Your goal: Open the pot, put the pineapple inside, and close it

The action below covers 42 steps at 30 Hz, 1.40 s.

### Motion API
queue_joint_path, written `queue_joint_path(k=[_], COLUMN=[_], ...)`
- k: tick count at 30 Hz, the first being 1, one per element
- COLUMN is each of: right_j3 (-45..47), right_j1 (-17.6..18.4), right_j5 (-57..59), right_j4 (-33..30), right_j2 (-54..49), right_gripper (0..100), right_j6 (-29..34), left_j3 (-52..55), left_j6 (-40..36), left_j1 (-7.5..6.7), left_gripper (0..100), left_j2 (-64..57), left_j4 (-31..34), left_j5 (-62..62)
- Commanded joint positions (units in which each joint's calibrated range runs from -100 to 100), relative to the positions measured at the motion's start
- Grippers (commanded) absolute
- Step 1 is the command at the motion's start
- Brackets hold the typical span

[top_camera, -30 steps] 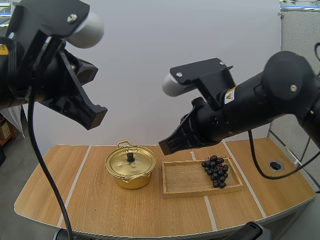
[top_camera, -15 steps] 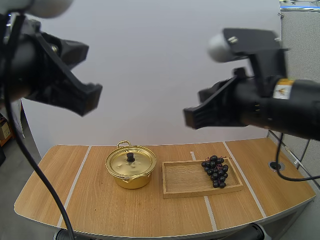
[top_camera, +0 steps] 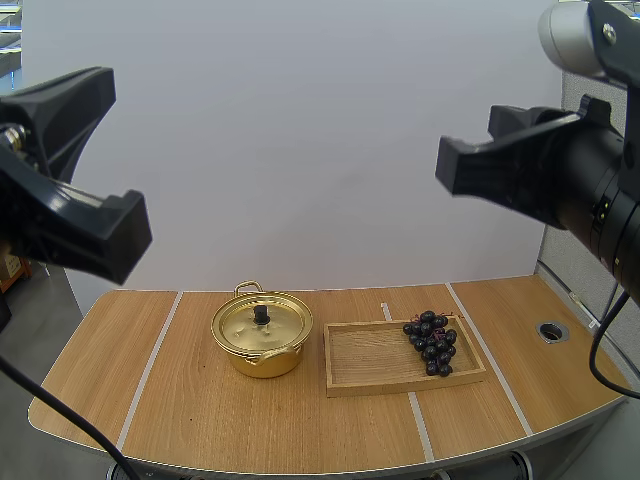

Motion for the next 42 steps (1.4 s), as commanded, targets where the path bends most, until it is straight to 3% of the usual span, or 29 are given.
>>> queue_joint_path(k=[1,6,10,14,23,31,42], right_j3=[0.9,6.42,13.69,20.56,36.94,49.74,57.4], right_j1=[-3.88,-4.14,-4.14,-4.14,-2.95,0.58,1.01], right_j5=[-8.12,-13.24,-17.43,-26.06,-43.83,-46.9,-46.88], right_j4=[0.04,0.78,0.55,0.55,0.55,0.55,0.66], right_j2=[-0.2,-0.2,-0.2,-0.2,-0.2,-0.2,-0.2], right_gripper=[0,0,0,0,0,0,0], right_j6=[3.98,3.78,3.2,-0.54,-1.07,-8.86,-6.24], left_j3=[5.16,9.72,13.88,20.1,35.99,46.18,56.94], left_j6=[-10.83,-22.7,-26.12,-26.33,-26.23,-22.36,-22.22], left_j1=[0.03,1.45,1.9,1.9,1.9,1.9,1.9], left_gripper=[0,0,0,0,0,0,0], left_j2=[-0.39,-0.39,-0.39,-0.39,-0.39,-0.39,-0.39], left_j4=[11.57,21.97,22.7,22.7,22.7,22.7,22.7], left_j5=[-6.75,-11.14,-11.95,-15.54,-21.5,-35.66,-39.94])
